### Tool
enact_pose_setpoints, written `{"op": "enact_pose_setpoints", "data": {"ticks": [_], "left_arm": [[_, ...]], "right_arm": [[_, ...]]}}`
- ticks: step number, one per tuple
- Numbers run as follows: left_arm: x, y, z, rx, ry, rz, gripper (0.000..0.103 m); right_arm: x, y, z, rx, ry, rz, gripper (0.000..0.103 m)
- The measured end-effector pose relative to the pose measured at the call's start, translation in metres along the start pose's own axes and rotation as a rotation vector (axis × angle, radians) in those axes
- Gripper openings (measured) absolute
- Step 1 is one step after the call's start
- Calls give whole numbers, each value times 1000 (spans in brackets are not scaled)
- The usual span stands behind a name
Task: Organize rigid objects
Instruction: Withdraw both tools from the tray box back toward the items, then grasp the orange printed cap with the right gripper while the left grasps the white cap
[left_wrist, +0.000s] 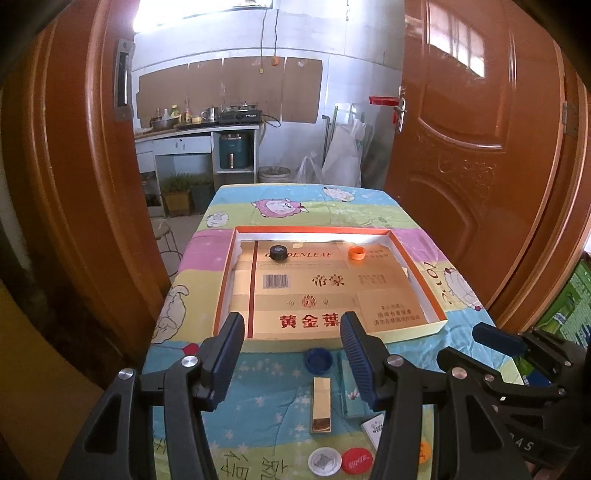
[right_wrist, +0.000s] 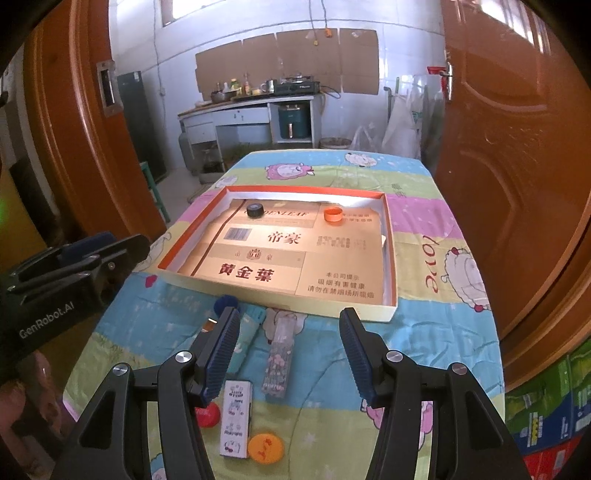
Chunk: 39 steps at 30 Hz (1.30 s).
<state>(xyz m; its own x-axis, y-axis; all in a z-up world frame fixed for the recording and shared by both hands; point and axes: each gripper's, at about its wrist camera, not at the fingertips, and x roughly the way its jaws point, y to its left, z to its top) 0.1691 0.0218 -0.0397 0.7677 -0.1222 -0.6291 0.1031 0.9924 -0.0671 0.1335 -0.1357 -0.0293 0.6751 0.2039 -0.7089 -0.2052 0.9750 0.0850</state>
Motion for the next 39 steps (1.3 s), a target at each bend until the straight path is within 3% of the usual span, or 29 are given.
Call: {"op": "enact_pose_setpoints", "data": {"ticks": [10, 17, 28, 39], "left_arm": [[-18, 4, -15, 5, -27, -11, 55], [-22, 13, -47, 12, -19, -39, 55], [-11, 1, -125, 137, 59, -90, 55], [17, -7, -144, 167, 129, -128, 52]], "right_arm": [[-20, 3, -14, -9, -23, -22, 58], [-22, 6, -42, -16, -16, -6, 58], [-7, 7, -104, -42, 39, -8, 58], [-1, -1, -119, -22, 63, -20, 58]]}}
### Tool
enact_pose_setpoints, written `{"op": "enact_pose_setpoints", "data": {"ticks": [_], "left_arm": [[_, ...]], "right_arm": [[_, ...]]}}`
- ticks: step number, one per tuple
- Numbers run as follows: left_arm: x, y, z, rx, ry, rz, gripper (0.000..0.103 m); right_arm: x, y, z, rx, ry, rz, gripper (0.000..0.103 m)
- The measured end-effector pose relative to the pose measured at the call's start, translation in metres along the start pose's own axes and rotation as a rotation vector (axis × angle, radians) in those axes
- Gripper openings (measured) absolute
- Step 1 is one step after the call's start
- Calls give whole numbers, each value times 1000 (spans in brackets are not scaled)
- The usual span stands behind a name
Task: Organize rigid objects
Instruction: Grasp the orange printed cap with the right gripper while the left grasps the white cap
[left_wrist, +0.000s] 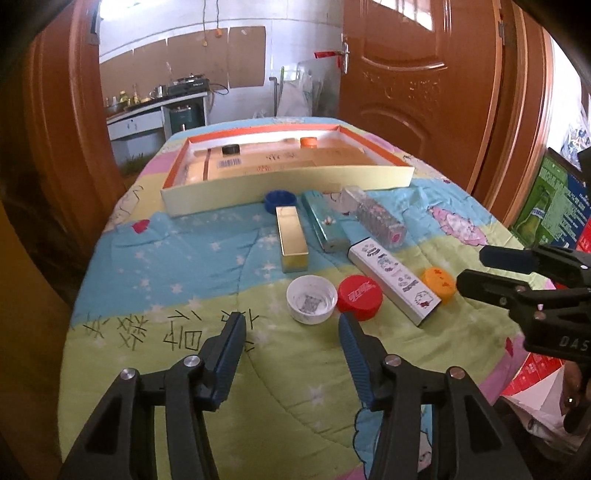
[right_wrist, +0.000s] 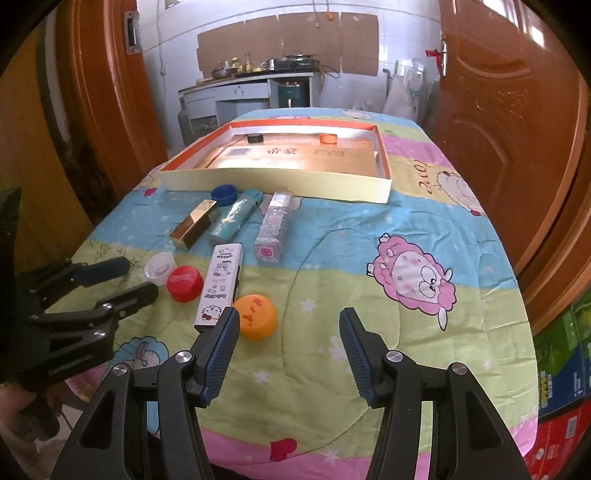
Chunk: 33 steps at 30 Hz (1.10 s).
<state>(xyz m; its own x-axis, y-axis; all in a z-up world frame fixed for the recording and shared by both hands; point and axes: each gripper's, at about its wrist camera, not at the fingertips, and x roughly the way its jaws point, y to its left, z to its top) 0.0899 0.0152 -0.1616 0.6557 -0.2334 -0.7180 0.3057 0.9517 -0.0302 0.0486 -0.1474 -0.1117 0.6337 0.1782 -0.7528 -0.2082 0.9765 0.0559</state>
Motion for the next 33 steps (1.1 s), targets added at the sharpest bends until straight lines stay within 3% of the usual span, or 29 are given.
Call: {"op": "enact_pose_setpoints", "data": {"ticks": [7, 15, 23, 28, 33], "left_arm": [[9, 3, 5, 6, -14, 19, 51], [13, 9, 10, 1, -34, 42, 22], [13, 13, 9, -5, -43, 30, 22], [14, 15, 10, -12, -42, 19, 22], [15, 16, 11, -15, -46, 10, 22]], "right_arm": [[6, 1, -4, -11, 10, 1, 58], [15, 7, -9, -51, 18, 7, 58], [23, 20, -7, -122, -2, -19, 52], [28, 30, -3, -166, -21, -8, 30], [28, 27, -4, -144, -25, 7, 30]]}}
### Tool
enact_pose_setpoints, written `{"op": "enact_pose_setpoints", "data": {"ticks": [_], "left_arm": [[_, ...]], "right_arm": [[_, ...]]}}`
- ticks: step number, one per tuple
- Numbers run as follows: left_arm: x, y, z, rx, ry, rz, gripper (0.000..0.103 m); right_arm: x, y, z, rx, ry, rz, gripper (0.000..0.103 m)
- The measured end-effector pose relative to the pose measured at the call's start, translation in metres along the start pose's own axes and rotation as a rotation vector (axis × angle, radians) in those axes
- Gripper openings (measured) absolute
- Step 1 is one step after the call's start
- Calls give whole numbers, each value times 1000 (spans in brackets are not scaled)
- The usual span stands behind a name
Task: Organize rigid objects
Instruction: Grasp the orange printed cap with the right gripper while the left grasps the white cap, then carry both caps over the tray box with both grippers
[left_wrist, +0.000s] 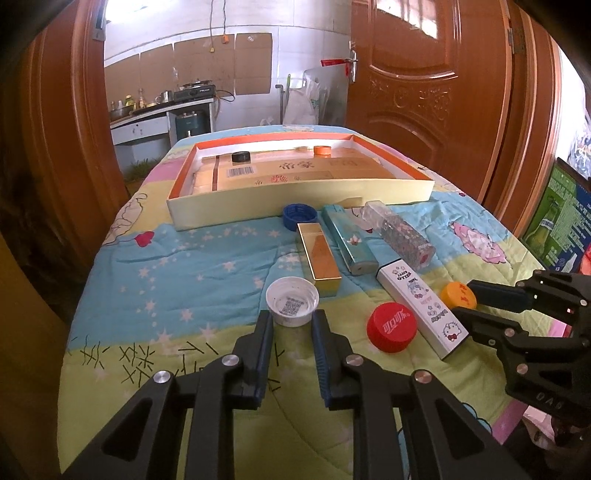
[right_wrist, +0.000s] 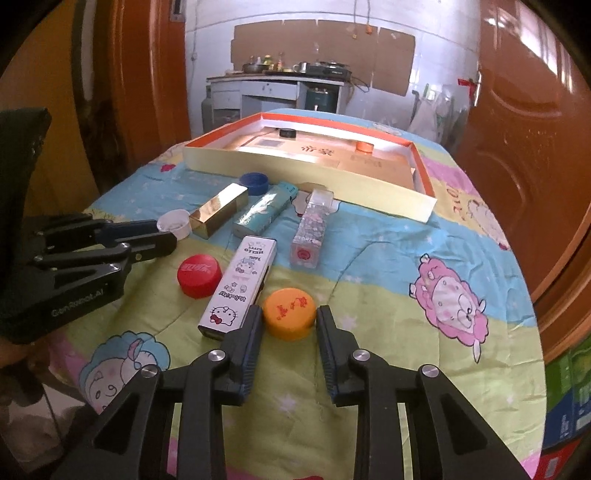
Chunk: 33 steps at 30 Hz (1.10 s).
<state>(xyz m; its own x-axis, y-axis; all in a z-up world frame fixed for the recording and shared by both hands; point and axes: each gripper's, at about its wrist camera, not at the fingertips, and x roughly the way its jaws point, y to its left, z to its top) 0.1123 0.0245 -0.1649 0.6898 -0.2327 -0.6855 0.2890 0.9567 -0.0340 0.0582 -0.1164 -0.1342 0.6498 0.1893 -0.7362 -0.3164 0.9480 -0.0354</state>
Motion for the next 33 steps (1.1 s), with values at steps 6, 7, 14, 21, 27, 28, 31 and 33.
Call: {"op": "enact_pose_setpoints", "data": {"ticks": [6, 7, 14, 21, 27, 28, 31, 33], "left_arm": [[-4, 4, -2, -13, -10, -7, 22], [-5, 4, -3, -15, -12, -6, 22], [-2, 1, -1, 17, 19, 10, 22], [0, 2, -1, 20, 9, -2, 51], [8, 3, 7, 10, 41, 5, 60], [10, 4, 10, 6, 49, 10, 60], [15, 3, 14, 15, 67, 34, 60], [15, 4, 14, 16, 70, 41, 57]], "right_arm": [[-5, -8, -2, 32, -7, 6, 30], [-5, -8, -2, 34, -9, 8, 30], [-4, -6, -4, 30, -1, 26, 30], [-5, -12, -5, 69, -6, 56, 31], [-5, -13, -6, 72, -11, 60, 31], [-5, -13, -6, 73, -12, 62, 30], [-5, -15, -6, 79, -13, 68, 30], [-5, -16, -7, 85, -15, 73, 30]]}}
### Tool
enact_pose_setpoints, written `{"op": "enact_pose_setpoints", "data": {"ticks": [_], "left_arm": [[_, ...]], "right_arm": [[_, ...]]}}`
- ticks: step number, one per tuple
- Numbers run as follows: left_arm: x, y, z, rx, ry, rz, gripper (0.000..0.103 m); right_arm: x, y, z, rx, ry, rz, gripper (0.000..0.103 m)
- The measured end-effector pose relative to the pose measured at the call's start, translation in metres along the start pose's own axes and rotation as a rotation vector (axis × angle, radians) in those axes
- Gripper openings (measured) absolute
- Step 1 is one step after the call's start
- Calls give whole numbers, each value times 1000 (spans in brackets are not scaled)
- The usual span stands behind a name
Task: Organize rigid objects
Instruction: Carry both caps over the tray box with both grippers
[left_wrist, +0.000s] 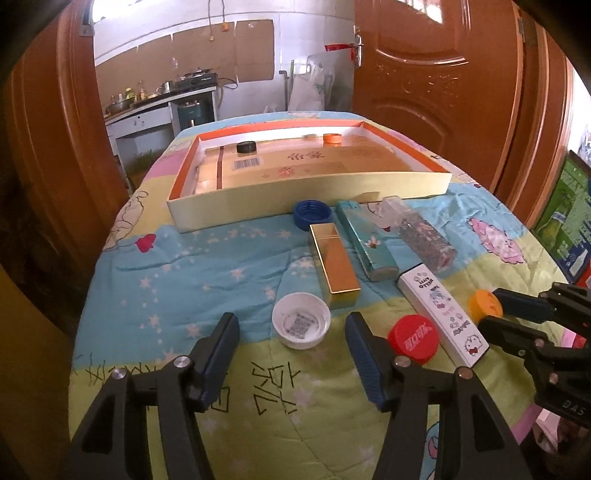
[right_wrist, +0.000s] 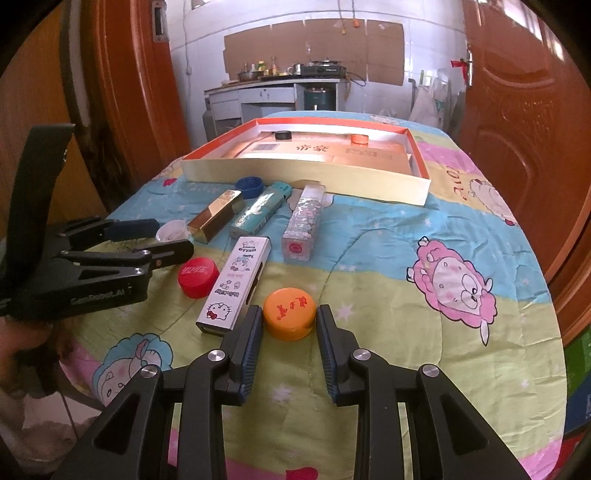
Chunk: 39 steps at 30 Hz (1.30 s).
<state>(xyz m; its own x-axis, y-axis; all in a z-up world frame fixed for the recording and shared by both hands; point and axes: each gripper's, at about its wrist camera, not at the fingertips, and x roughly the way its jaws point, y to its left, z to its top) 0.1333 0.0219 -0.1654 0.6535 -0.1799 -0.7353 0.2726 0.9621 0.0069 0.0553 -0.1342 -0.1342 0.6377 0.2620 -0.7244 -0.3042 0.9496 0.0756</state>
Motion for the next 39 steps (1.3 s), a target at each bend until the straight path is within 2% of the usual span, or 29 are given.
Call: {"op": "enact_pose_setpoints", "data": {"ticks": [3, 12, 22, 39], "left_arm": [[-2, 4, 0, -13, -8, 12, 31], [-9, 2, 0, -18, -12, -4, 30], [-41, -5, 13, 3, -80, -12, 30], [-59, 1, 60, -41, -153, 12, 30]], "right_arm": [[0, -1, 0, 2, -1, 5, 30], [-2, -1, 0, -5, -4, 1, 30], [-18, -4, 11, -9, -48, -13, 30], [-44, -16, 71, 15, -157, -30, 30]]}}
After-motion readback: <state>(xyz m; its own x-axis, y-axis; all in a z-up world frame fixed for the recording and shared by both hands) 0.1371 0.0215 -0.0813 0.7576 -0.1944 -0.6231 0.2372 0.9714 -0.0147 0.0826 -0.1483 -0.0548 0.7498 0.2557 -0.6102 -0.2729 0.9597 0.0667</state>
